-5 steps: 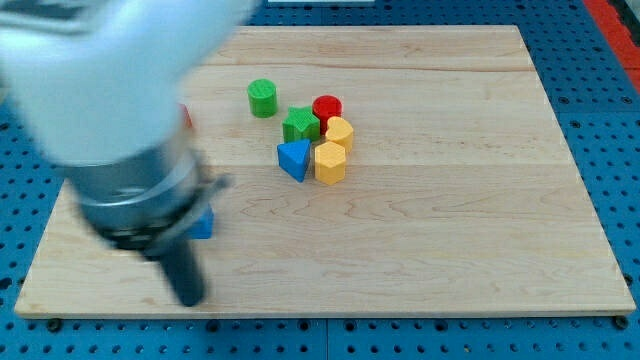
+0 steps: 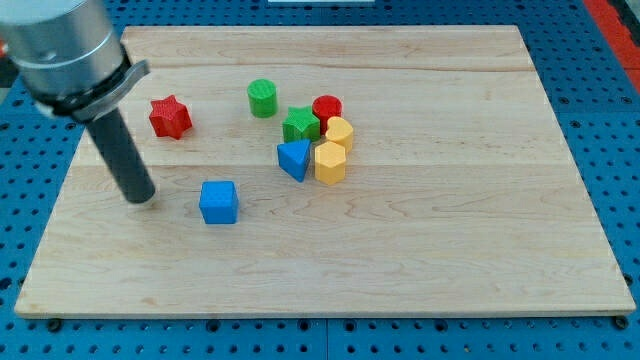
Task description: Move the blue cube left to the blue triangle
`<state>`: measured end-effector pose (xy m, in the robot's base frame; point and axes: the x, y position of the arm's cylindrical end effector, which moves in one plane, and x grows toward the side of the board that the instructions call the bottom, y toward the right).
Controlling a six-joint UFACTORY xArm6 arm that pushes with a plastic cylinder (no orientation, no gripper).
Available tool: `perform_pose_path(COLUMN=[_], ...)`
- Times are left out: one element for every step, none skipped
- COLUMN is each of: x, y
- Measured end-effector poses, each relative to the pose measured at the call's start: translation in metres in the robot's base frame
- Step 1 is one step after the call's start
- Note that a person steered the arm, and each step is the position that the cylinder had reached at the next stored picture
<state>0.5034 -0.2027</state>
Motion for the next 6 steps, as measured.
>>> perform_pose_path(x=[0.053,0.022,0.002,-0.006,0.026,0.05], y=[0.007,0.118,0.137,0.125,0.155,0.094])
